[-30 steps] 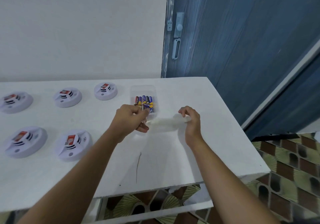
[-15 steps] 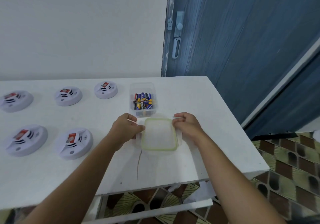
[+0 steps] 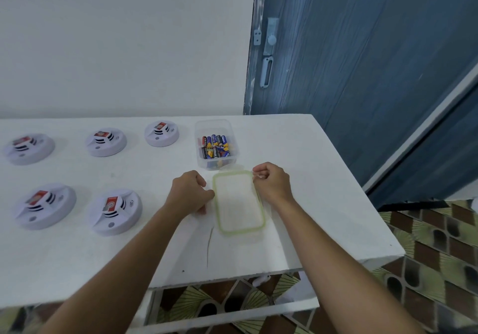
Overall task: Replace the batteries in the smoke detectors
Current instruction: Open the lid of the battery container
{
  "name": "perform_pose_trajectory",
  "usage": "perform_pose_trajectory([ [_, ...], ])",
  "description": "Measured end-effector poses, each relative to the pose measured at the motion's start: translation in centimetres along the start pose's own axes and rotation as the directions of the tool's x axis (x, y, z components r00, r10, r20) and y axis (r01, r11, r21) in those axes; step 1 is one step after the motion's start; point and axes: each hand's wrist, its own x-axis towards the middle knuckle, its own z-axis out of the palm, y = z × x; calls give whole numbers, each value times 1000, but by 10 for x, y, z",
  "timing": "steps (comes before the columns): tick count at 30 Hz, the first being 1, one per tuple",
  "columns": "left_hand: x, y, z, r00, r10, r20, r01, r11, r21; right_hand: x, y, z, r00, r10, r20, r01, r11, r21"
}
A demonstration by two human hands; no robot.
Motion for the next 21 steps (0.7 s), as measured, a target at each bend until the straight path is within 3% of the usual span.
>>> perform_pose_trajectory([
  [8,4,1,-12,985,-68,158,73,997,-27,1,-7,4,998,0,61,1,1000,-26],
  [11,13,4,-15,1000,-17,-4,17,1000,-14,0,-17,5,997,0,77,0,1000,-2],
  [13,21,8,-18,995,-21,-99,2,982,-186,3,-26,8,994,-7,110,6,1000,16],
  [16,35,15,-22,994,-48,-98,9,931,-365,8,-40,13,985,4,175,4,999,-41],
  [21,52,24,-19,993,-3,-121,-33,956,-291,9,-54,19,983,-11,183,25,997,-72],
])
